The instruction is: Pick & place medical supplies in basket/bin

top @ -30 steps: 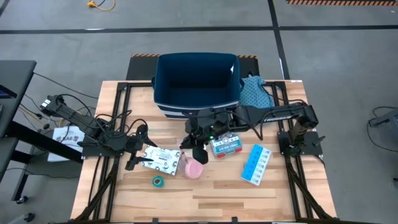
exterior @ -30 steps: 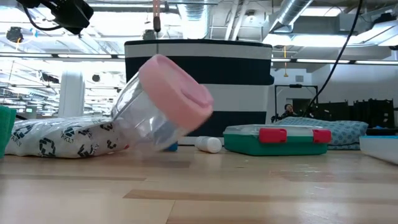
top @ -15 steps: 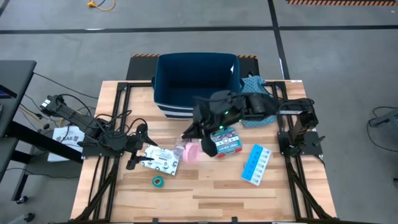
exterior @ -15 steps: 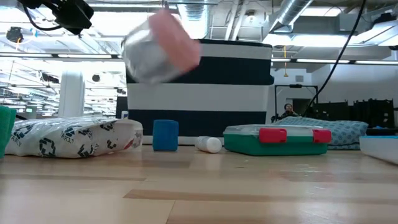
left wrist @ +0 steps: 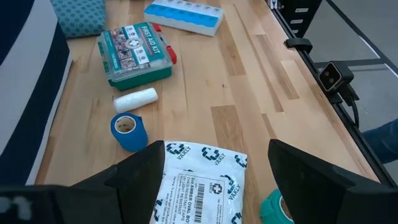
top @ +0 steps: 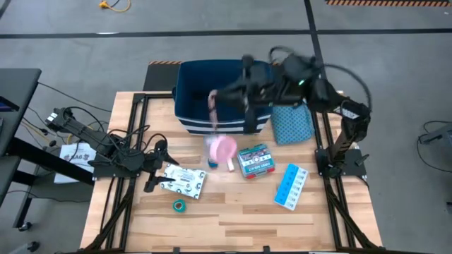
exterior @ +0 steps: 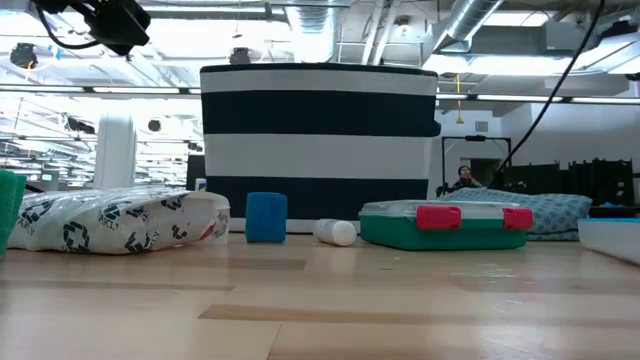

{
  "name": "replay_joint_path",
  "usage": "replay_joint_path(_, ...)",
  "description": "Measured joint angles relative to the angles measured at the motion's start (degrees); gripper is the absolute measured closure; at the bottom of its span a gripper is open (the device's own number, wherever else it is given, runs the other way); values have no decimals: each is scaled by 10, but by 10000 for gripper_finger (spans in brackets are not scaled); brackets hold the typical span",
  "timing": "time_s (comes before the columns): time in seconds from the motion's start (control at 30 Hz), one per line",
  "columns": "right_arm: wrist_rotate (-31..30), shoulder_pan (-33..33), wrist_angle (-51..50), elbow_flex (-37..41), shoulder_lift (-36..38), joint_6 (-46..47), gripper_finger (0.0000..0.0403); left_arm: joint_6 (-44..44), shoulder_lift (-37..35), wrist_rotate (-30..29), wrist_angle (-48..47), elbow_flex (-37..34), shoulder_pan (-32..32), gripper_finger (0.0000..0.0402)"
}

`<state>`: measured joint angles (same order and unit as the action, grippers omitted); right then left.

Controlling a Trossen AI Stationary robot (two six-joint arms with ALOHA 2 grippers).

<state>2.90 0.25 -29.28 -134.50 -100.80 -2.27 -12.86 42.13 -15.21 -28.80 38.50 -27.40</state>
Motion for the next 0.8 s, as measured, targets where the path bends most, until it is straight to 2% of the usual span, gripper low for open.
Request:
replay_joint_path(0.27,0,-76,108,0,13,-12,403,-1,0,-6,-2,0,0,126)
replay_joint_path(0.37,0,-109,119,0,13,-12,403,-2,0,-6,-2,0,0,126)
replay_joint_path(0.67,1,-197,55,1,12,27,403,-2,0,-8,-2,0,0,126)
replay_joint_path(0.8,1,-219,1,1,12,38,403,-13,0,-34,5,0,0,126)
